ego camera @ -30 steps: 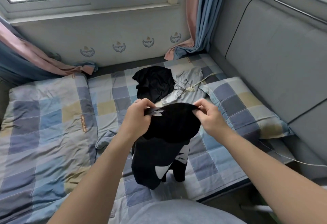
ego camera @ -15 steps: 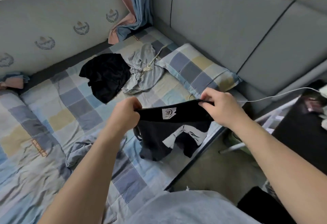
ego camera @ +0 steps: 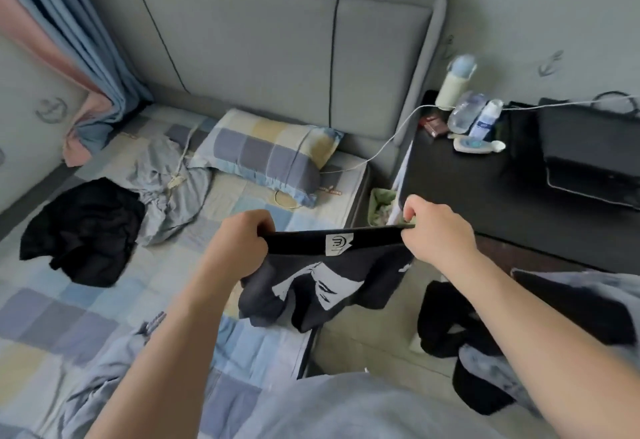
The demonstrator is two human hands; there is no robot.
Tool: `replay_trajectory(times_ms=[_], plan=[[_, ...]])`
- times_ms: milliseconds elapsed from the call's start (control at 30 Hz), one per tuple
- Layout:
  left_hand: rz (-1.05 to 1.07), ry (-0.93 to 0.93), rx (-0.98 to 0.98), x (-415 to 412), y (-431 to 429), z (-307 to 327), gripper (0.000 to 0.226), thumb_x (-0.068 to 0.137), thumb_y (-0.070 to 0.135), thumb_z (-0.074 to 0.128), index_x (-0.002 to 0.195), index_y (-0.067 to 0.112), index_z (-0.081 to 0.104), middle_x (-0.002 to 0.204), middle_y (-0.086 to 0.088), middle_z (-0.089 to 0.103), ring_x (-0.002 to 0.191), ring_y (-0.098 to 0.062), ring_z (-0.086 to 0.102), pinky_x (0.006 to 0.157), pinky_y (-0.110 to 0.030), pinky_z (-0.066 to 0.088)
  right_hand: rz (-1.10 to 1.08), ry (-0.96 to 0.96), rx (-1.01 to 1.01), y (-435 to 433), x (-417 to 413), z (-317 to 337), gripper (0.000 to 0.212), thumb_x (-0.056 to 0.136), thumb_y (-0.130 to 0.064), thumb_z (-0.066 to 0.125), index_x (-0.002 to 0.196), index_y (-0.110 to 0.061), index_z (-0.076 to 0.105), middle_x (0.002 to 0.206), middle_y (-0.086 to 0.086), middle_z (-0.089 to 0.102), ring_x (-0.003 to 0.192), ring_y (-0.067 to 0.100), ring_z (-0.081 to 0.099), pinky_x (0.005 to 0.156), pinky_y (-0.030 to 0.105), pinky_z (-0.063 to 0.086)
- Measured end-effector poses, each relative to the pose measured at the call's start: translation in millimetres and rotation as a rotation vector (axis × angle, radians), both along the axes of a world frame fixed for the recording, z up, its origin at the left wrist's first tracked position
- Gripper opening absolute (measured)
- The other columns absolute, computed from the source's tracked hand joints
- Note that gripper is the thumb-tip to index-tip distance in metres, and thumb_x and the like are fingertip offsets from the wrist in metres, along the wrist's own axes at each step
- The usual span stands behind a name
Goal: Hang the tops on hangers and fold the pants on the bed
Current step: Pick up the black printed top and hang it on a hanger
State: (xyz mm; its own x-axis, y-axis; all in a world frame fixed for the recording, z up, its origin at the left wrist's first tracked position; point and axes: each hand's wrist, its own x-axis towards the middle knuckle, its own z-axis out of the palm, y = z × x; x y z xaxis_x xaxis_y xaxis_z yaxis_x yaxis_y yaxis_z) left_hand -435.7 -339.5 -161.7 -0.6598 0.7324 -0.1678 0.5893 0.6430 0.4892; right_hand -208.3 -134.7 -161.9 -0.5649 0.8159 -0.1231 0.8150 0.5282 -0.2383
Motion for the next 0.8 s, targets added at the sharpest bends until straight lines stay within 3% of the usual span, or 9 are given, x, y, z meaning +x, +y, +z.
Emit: replay_trajectory(times_ms=[133, 267, 333, 467, 600, 700, 800], plan=[[-0.126, 0.023, -0.058, 61, -1, 10, 0.027, 0.076, -0.004, 0.044, 0.069, 0.021, 0.053, 0.065, 0.000, 0.055, 0.059, -0.016, 0.046, 0.051, -0.027, 0.031, -0.044, 0.144, 0.103, -14, 95, -7, 0.019, 0.095, -0.027, 0.049, 0.077, -0.030, 0.054, 0.087, -0.007, 0.048, 0.072, 0.018, 0.050, 0.053, 0.025, 0.027], [-0.249, -0.035, -0.040, 139, -6, 17, 0.024, 0.085, 0.008, 0.045, 0.067, 0.022, 0.050, 0.063, 0.001, 0.052, 0.061, -0.015, 0.045, 0.054, -0.029, 0.030, -0.127, 0.423, -0.031, -37, 199, 0, 0.022, 0.096, -0.020, 0.045, 0.076, -0.027, 0.050, 0.070, -0.009, 0.054, 0.065, 0.012, 0.053, 0.051, 0.024, 0.032], [-0.296, -0.139, 0.027, 182, -4, 20, 0.017, 0.079, 0.021, 0.041, 0.067, 0.018, 0.053, 0.063, 0.001, 0.051, 0.062, -0.014, 0.045, 0.057, -0.031, 0.032, -0.184, 0.535, -0.097, -46, 248, 7, 0.022, 0.096, -0.016, 0.043, 0.076, -0.023, 0.050, 0.067, -0.006, 0.054, 0.065, 0.012, 0.052, 0.054, 0.026, 0.036], [-0.342, -0.403, 0.148, 263, 18, 23, 0.030, 0.073, 0.029, 0.042, 0.081, 0.011, 0.065, 0.070, -0.008, 0.057, 0.063, -0.010, 0.050, 0.066, -0.034, 0.038, -0.303, 0.625, -0.172, -54, 343, 21, 0.022, 0.094, -0.013, 0.042, 0.073, -0.011, 0.044, 0.060, -0.004, 0.042, 0.062, 0.017, 0.041, 0.058, 0.031, 0.032], [-0.500, -0.586, 0.156, 342, 51, 27, 0.040, 0.076, 0.030, 0.052, 0.097, -0.001, 0.067, 0.085, -0.024, 0.067, 0.076, -0.030, 0.062, 0.076, -0.041, 0.047, -0.411, 0.710, -0.123, -56, 425, 35, 0.019, 0.095, -0.016, 0.043, 0.077, -0.014, 0.049, 0.062, -0.008, 0.045, 0.059, 0.008, 0.042, 0.060, 0.032, 0.033], [-0.651, -0.652, 0.153, 402, 85, 32, 0.040, 0.078, 0.028, 0.054, 0.096, -0.008, 0.060, 0.078, -0.012, 0.056, 0.075, -0.025, 0.052, 0.073, -0.039, 0.039, -0.518, 0.803, -0.020, -47, 476, 45, 0.017, 0.090, -0.021, 0.042, 0.074, -0.022, 0.047, 0.061, -0.018, 0.047, 0.058, 0.000, 0.042, 0.058, 0.021, 0.033], [-0.756, -0.670, 0.194, 457, 122, 38, 0.028, 0.083, 0.029, 0.051, 0.077, 0.002, 0.049, 0.067, -0.001, 0.043, 0.065, -0.015, 0.043, 0.063, -0.030, 0.034, -0.678, 0.888, 0.116, -32, 520, 54, 0.010, 0.085, -0.020, 0.044, 0.079, -0.019, 0.051, 0.062, -0.013, 0.047, 0.057, -0.004, 0.043, 0.055, 0.012, 0.033]])
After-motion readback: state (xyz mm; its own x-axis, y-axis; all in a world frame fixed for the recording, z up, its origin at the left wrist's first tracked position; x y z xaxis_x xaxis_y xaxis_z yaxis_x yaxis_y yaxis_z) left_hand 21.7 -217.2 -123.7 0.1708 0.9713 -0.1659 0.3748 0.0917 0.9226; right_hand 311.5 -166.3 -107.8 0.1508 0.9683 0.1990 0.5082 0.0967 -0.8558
